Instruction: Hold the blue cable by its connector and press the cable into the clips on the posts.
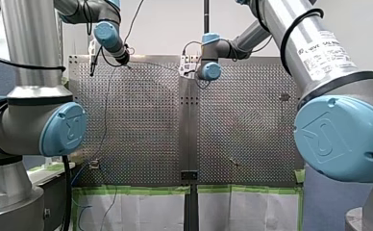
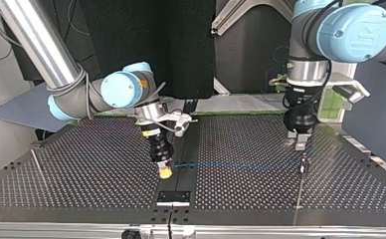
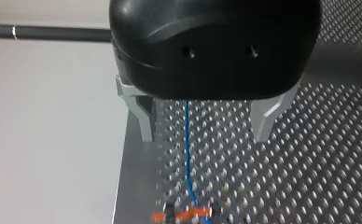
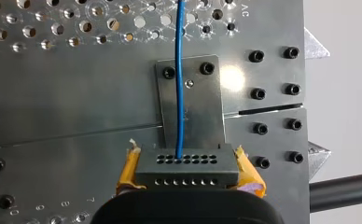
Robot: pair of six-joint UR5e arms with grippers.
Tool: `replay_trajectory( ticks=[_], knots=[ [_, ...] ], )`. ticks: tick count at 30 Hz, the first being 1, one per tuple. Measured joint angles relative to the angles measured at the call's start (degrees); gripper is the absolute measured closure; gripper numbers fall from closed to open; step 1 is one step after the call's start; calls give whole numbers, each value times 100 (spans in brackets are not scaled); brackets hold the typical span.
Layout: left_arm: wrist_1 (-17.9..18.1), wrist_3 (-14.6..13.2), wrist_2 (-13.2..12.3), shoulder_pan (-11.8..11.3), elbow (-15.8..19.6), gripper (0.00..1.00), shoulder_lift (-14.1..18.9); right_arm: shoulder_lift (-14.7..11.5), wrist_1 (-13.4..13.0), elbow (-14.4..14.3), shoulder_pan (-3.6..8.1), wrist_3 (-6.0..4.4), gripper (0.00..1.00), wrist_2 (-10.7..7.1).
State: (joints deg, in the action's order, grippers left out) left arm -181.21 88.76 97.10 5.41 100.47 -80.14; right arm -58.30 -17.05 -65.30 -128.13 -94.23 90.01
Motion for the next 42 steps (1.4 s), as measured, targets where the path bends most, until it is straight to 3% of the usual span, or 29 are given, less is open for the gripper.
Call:
replay_trajectory(
  ticks=[6,11,17,23,31,37,42],
  knots=[
    [179,134,-272,111,-6,0,-157,1,13,0,-11,0,100,-2],
    [422,176,-320,242,-18,0,-382,5,16,-2,-6,-7,100,-10],
    [785,152,-74,375,-31,0,-645,6,13,0,18,-9,100,-34],
    [1117,118,224,430,-68,0,-683,17,9,-1,27,-9,100,-43],
    [1123,-14,373,525,-259,0,-710,22,7,-1,34,-9,100,-47],
    [1045,-114,394,643,-467,0,-932,23,7,-1,40,-9,100,-54],
    [975,-276,590,696,-711,0,-1150,23,13,-1,28,-9,100,-60]
  ],
)
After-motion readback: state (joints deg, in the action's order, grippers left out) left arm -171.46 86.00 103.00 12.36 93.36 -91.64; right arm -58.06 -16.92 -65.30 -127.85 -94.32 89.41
